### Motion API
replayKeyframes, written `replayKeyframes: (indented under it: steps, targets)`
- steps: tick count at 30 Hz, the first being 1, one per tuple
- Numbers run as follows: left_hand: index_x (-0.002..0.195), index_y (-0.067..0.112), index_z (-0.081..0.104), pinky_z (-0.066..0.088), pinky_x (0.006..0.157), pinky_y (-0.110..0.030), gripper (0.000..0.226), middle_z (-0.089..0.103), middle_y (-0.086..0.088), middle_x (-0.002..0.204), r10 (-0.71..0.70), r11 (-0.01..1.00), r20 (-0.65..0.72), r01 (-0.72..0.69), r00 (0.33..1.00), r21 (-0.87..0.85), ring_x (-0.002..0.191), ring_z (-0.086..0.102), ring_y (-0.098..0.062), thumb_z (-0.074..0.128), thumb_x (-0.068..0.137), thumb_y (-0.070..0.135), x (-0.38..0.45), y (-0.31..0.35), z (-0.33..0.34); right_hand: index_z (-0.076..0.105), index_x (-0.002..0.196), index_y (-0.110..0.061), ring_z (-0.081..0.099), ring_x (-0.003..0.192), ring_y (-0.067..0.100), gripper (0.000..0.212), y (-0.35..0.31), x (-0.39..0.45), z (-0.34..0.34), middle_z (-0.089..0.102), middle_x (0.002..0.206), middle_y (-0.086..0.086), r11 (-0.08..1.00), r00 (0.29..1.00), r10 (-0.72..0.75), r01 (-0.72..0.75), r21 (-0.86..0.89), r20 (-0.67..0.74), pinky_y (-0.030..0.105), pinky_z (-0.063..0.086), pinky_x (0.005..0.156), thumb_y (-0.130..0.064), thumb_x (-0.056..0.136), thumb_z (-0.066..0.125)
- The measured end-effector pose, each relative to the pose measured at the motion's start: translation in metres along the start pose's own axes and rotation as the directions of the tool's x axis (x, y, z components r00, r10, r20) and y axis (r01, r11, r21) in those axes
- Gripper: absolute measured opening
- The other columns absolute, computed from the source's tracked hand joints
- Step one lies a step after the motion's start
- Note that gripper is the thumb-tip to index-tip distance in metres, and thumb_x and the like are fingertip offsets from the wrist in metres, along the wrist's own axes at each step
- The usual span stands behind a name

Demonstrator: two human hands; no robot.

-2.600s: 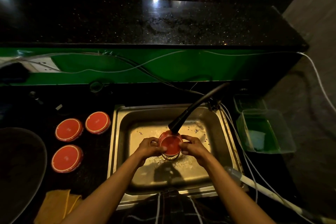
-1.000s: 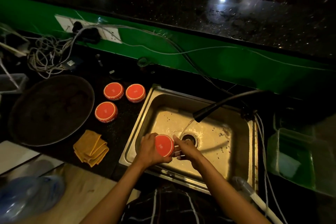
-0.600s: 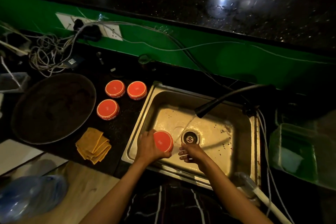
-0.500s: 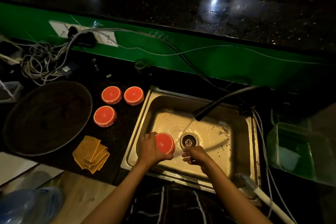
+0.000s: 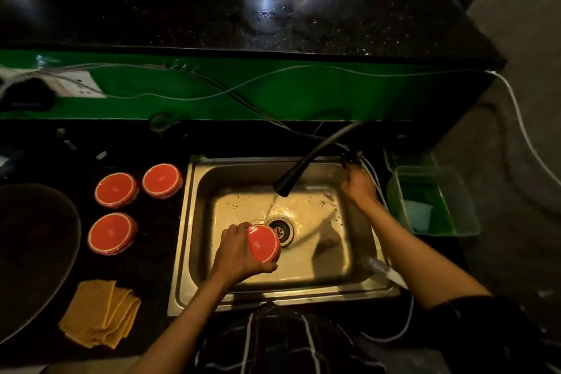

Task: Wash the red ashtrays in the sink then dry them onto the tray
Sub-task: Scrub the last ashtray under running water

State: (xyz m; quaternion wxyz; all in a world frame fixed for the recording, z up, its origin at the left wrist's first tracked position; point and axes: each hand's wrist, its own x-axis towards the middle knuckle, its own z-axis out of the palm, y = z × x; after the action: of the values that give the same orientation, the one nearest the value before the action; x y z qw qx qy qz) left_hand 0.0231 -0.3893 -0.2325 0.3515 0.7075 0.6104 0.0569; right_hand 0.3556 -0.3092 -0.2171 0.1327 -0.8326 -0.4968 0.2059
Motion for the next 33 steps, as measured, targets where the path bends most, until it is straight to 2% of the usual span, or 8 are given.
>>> replayKeyframes:
  steps: [3,5,7,14,24,29,31,33]
  targets:
    - [0.137,0.023,0.04,0.045,0.088,-0.027,0.114,0.048,0.001,0.129,-0.005,1.0,-0.014,0.005,1.0,-0.011,0.116,0.046,-0.016,0.084,0.043,0.072,-0.001,0.004,-0.001,0.049,0.138,-0.013,0.053,0.124,0.038,0.047,0.002,0.039,-0.005,0.053,0.139,0.019,0.978,0.993,-0.082,0.097,-0.184,0.085,0.04,0.047,0.096,-0.008,0.091,0.053]
    - [0.137,0.024,0.038,0.048,0.09,-0.03,0.116,0.047,0.001,0.131,-0.023,1.0,-0.035,0.023,0.999,-0.013,0.118,0.046,-0.016,0.083,0.043,0.073,-0.002,0.005,-0.002,0.035,0.15,-0.015,0.039,0.138,0.038,0.064,-0.002,0.058,-0.004,0.035,0.156,0.013,0.929,0.976,-0.118,0.174,-0.326,0.183,0.043,0.038,0.111,-0.008,0.089,0.055]
    - [0.139,0.025,0.036,0.048,0.091,-0.031,0.117,0.045,0.002,0.133,-0.046,0.999,-0.046,0.045,0.998,-0.01,0.12,0.045,-0.016,0.083,0.043,0.073,-0.003,0.005,-0.002,0.029,0.152,-0.013,0.033,0.142,0.035,0.071,-0.008,0.074,-0.002,0.027,0.16,0.01,0.85,0.961,-0.15,0.246,-0.466,0.234,0.042,0.032,0.115,-0.01,0.087,0.059]
    - [0.141,0.025,0.034,0.048,0.092,-0.031,0.119,0.044,0.002,0.135,-0.115,0.993,-0.065,0.113,0.991,-0.022,0.122,0.045,-0.016,0.083,0.043,0.073,-0.006,0.011,0.005,0.045,0.137,-0.007,0.042,0.133,0.033,0.045,-0.01,0.099,0.006,0.046,0.144,0.015,0.599,0.927,-0.168,0.367,-0.711,0.337,0.043,0.037,0.107,-0.022,0.094,0.046]
    - [0.14,0.026,0.035,0.051,0.092,-0.036,0.122,0.046,0.002,0.133,-0.135,0.991,-0.078,0.133,0.988,-0.025,0.12,0.047,-0.018,0.08,0.039,0.077,-0.01,0.023,0.014,0.054,0.129,-0.006,0.047,0.121,0.029,0.037,0.008,0.069,0.006,0.05,0.131,0.015,0.326,0.905,-0.23,0.417,-0.848,0.357,0.039,0.038,0.103,-0.017,0.094,0.046]
    - [0.141,0.026,0.034,0.05,0.094,-0.036,0.122,0.045,0.001,0.136,-0.123,0.992,-0.084,0.122,0.989,-0.013,0.123,0.045,-0.019,0.081,0.04,0.076,-0.012,0.02,0.011,0.062,0.117,-0.015,0.052,0.112,0.025,0.03,0.006,0.059,0.005,0.057,0.118,0.009,0.288,0.921,-0.185,0.384,-0.877,0.343,0.035,0.039,0.1,-0.021,0.097,0.041]
    - [0.14,0.026,0.034,0.05,0.094,-0.036,0.122,0.044,0.001,0.136,-0.117,0.993,-0.084,0.116,0.99,-0.016,0.123,0.045,-0.019,0.081,0.04,0.076,-0.013,0.019,0.011,0.063,0.117,-0.016,0.054,0.11,0.024,0.031,0.006,0.057,0.005,0.059,0.117,0.007,0.323,0.925,-0.143,0.38,-0.867,0.352,0.035,0.041,0.099,-0.022,0.095,0.041]
    - [0.141,0.025,0.034,0.049,0.094,-0.034,0.121,0.044,0.001,0.136,-0.107,0.994,-0.083,0.105,0.991,-0.022,0.123,0.045,-0.018,0.082,0.041,0.074,-0.014,0.018,0.01,0.064,0.116,-0.017,0.055,0.106,0.023,0.031,0.006,0.057,0.005,0.06,0.114,0.006,0.432,0.931,-0.095,0.358,-0.828,0.353,0.033,0.043,0.097,-0.022,0.095,0.041]
